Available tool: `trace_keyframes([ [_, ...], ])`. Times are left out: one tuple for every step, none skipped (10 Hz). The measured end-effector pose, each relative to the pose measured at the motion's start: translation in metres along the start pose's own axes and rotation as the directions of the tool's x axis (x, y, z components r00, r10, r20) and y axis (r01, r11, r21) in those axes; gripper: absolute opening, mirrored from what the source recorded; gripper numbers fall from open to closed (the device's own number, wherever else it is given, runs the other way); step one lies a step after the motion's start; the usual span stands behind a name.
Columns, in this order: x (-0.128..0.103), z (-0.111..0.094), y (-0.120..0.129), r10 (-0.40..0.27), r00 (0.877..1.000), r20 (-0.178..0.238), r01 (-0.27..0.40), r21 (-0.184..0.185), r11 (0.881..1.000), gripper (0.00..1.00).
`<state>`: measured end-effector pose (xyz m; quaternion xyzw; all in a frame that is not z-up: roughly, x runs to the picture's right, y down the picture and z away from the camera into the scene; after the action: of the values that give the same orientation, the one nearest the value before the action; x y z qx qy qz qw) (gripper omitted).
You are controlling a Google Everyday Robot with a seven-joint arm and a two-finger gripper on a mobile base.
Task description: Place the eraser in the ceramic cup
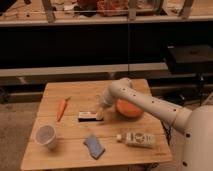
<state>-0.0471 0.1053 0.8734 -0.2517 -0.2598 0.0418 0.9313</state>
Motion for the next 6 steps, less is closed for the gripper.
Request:
trace_keyframes([
  [-0.0029,0.0021,0.001,-0.002,1.0,0.002,0.002,-0.007,1.0,0.8],
  [-0.0037,0.0023,0.0009,-0.001,1.0,0.004,0.001,-0.008,1.0,0.8],
  [-0.0036,0.0038,0.0016,0.008,1.0,0.007,-0.008,-0.01,1.0,0.8],
  [-0.0035,0.0046,0.0023,0.016,1.0,0.008,-0.016,-0.015,1.0,0.8],
  [-0.0049,0.0044,0.002,0.02,1.0,0.011,-0.02,-0.017,1.0,0.8],
  [-0.007,0.0062,0.0029,0.022,1.0,0.013,-0.021,-0.024,0.999,0.8],
])
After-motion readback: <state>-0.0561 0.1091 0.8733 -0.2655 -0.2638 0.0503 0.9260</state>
